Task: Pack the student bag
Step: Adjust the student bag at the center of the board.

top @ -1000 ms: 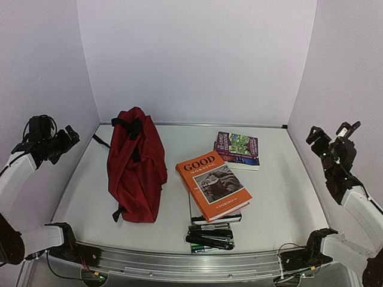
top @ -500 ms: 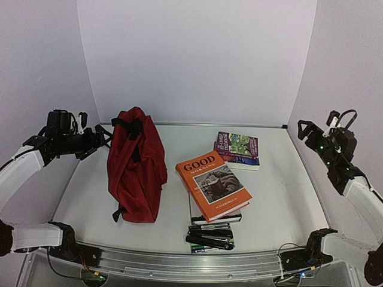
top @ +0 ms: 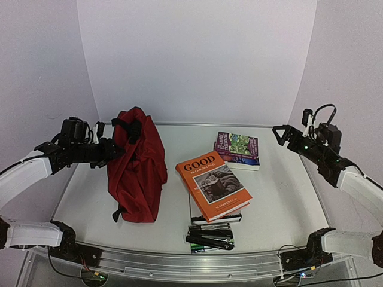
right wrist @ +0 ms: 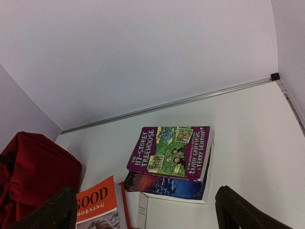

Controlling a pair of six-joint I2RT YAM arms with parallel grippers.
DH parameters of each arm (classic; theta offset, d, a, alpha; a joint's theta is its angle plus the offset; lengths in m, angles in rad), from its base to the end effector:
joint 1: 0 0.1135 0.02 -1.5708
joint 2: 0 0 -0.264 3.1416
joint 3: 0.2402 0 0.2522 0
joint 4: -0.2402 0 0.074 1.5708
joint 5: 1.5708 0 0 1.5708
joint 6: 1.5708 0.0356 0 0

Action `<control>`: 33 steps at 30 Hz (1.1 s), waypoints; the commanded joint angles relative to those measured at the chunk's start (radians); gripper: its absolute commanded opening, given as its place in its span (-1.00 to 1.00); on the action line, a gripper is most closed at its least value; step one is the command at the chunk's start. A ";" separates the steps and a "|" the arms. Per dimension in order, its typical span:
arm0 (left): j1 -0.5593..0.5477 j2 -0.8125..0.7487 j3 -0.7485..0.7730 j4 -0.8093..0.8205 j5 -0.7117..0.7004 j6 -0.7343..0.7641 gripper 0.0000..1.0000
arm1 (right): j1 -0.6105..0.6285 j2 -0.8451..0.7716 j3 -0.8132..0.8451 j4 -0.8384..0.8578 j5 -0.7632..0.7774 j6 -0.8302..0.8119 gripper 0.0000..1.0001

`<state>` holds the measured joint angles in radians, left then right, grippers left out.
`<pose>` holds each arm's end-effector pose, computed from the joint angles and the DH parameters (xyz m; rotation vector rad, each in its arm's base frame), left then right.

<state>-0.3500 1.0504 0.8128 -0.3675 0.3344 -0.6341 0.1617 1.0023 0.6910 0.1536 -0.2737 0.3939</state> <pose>0.2115 -0.0897 0.2820 -0.1231 2.2855 -0.9038 0.2317 0.0475 0.3011 -0.0016 1.7660 0.6428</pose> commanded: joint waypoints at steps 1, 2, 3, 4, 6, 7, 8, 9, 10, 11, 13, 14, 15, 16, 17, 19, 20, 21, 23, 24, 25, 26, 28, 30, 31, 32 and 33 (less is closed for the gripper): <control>0.018 -0.031 -0.023 0.010 -0.184 -0.068 -0.38 | 0.038 0.007 0.048 0.009 0.027 -0.005 0.97; 0.047 -0.031 -0.044 0.025 -0.170 -0.083 -0.43 | 0.043 0.007 0.047 0.010 0.034 -0.003 0.97; 0.095 -0.025 -0.065 0.042 -0.136 -0.098 -0.45 | 0.047 0.006 0.045 0.010 0.041 0.000 0.97; 0.146 -0.019 -0.088 0.060 -0.094 -0.115 -0.48 | 0.051 0.005 0.044 0.010 0.047 0.003 0.97; 0.283 0.012 -0.148 0.105 0.033 -0.156 -0.60 | 0.056 0.003 0.041 0.009 0.055 0.006 0.96; 0.320 0.032 -0.175 0.130 0.066 -0.165 -0.63 | 0.057 0.001 0.038 0.009 0.058 0.006 0.97; 0.354 0.053 -0.192 0.145 0.080 -0.165 -0.64 | 0.058 0.000 0.035 0.009 0.062 0.007 0.97; 0.374 0.077 -0.201 0.151 0.075 -0.154 -0.64 | 0.059 -0.002 0.032 0.009 0.065 0.007 0.97; 0.391 0.105 -0.203 0.147 0.065 -0.141 -0.65 | 0.060 -0.002 0.030 0.009 0.068 0.007 0.97; 0.405 0.131 -0.202 0.138 0.051 -0.131 -0.64 | 0.061 -0.004 0.028 0.008 0.071 0.006 0.97; 0.429 0.181 -0.195 0.112 0.020 -0.115 -0.56 | 0.061 -0.006 0.024 0.006 0.075 0.005 0.97; 0.435 0.195 -0.180 0.075 -0.009 -0.105 -0.42 | 0.061 -0.008 0.021 0.006 0.076 0.005 0.97; 0.437 0.202 -0.165 0.041 -0.045 -0.093 -0.36 | 0.062 -0.011 0.020 0.005 0.079 0.004 0.97; 0.439 0.204 -0.150 0.009 -0.079 -0.080 -0.31 | 0.062 -0.014 0.018 0.003 0.082 0.002 0.97; 0.439 0.190 -0.135 -0.023 -0.113 -0.067 -0.27 | 0.062 -0.017 0.016 0.001 0.085 0.000 0.97; 0.438 0.133 -0.099 -0.100 -0.189 -0.039 -0.11 | 0.062 -0.023 0.013 -0.001 0.088 -0.004 0.97; 0.438 0.096 -0.075 -0.145 -0.237 -0.026 -0.02 | 0.062 -0.024 0.013 -0.002 0.090 -0.007 0.97; 0.438 0.058 -0.048 -0.193 -0.284 -0.013 0.09 | 0.062 -0.025 0.013 -0.003 0.092 -0.009 0.97; 0.438 -0.013 0.000 -0.275 -0.373 0.004 0.20 | 0.062 -0.026 0.010 -0.003 0.095 -0.013 0.97; 0.438 -0.048 0.021 -0.308 -0.405 0.011 0.25 | 0.063 -0.026 0.008 -0.003 0.097 -0.014 0.96; 0.439 -0.078 0.037 -0.323 -0.411 0.015 0.32 | 0.063 -0.023 0.007 -0.003 0.097 -0.017 0.96; 0.438 -0.109 0.050 -0.333 -0.409 0.017 0.38 | 0.063 -0.020 0.006 -0.002 0.097 -0.018 0.96; 0.439 -0.153 0.048 -0.308 -0.327 0.017 0.51 | 0.067 -0.009 0.011 -0.002 0.097 -0.024 0.96; 0.437 -0.157 0.030 -0.253 -0.197 0.016 0.63 | 0.077 0.009 0.022 -0.003 0.096 -0.028 0.97; 0.437 -0.147 0.022 -0.221 -0.143 0.018 0.69 | 0.084 0.019 0.029 -0.003 0.095 -0.030 0.97; 0.436 -0.115 0.019 -0.197 -0.071 0.031 0.72 | 0.099 0.030 0.037 -0.004 0.096 -0.031 0.97; 0.433 -0.079 0.018 -0.169 -0.013 0.051 0.74 | 0.115 0.043 0.047 -0.005 0.097 -0.029 0.97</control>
<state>0.0868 0.8784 0.8417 -0.5932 0.1006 -0.6311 0.2327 1.0052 0.6937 0.1402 -0.1909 0.3844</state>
